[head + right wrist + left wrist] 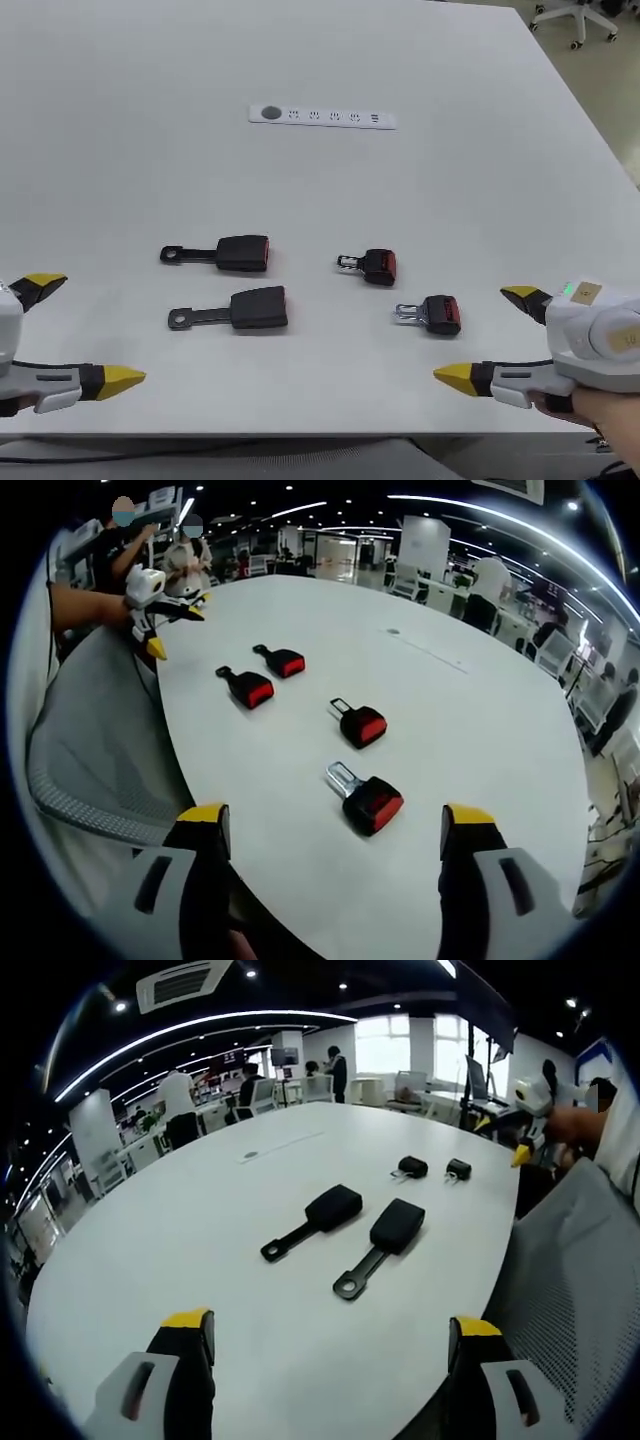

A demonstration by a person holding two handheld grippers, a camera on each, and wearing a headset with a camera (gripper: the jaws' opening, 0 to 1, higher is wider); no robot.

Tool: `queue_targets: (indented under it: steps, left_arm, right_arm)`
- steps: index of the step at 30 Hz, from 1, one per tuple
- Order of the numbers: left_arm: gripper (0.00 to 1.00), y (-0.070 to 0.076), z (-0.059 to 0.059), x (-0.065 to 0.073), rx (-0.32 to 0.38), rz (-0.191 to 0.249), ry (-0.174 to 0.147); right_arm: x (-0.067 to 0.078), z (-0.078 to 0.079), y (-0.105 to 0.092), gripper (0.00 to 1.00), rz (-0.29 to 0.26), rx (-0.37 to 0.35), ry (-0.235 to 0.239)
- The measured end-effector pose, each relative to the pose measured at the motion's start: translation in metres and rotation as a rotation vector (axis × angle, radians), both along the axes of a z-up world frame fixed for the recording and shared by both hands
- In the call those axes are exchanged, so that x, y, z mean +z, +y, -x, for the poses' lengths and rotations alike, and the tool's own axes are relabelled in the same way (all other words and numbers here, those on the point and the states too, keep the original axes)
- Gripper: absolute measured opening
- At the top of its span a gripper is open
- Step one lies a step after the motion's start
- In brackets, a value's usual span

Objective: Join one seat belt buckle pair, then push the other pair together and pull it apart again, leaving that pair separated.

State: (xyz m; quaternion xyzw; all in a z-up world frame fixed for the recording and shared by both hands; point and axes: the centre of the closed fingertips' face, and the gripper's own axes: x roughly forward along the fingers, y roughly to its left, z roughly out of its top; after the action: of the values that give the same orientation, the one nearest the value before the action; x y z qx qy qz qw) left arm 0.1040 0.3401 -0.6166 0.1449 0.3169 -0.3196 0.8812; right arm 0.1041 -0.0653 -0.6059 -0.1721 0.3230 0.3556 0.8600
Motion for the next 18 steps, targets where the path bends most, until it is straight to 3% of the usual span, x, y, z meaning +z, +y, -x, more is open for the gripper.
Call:
queue_targets:
  steps: [6, 15, 18]
  left_arm:
    - [1.00, 0.0026, 0.0024, -0.0022, -0.014, -0.032, 0.014]
    - [0.97, 0.0043, -0.0011, 0.0045, 0.005, -0.009, -0.003]
    - [0.95, 0.0026, -0.0003, 0.0055, -0.001, -0.019, -0.005]
  right_arm:
    - [0.0014, 0.0021, 0.0001, 0.84, 0.016, 0.012, 0.003]
    - [0.0030, 0.0030, -0.0017, 0.82, 0.026, 0.019, 0.005]
    - [0.0035, 0.0023, -0.0027, 0.82, 0.026, 0.021, 0.006]
